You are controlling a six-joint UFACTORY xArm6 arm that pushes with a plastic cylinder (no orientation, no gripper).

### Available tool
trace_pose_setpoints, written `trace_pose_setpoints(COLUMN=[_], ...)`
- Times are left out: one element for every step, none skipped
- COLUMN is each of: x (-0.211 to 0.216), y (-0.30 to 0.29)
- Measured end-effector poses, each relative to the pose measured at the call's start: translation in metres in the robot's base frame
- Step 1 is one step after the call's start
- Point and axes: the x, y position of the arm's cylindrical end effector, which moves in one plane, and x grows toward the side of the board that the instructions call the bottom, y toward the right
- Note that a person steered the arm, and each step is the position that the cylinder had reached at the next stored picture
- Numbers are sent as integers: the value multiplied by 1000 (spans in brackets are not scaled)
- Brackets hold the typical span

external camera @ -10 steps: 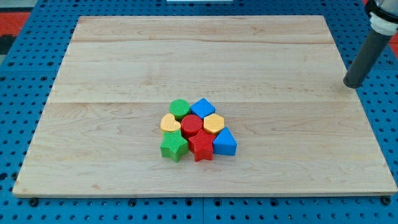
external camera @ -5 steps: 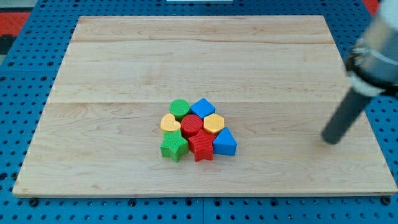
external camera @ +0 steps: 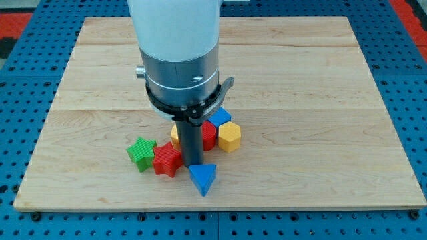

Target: Slide the group of blocks a bit left

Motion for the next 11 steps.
trace_pose_setpoints(x=[0,-5,-14,-15,-15,-15,-5,-34,-38,-37,-33], y=[-11,-32,-45,-26,28,80,124,153,77,2,-2])
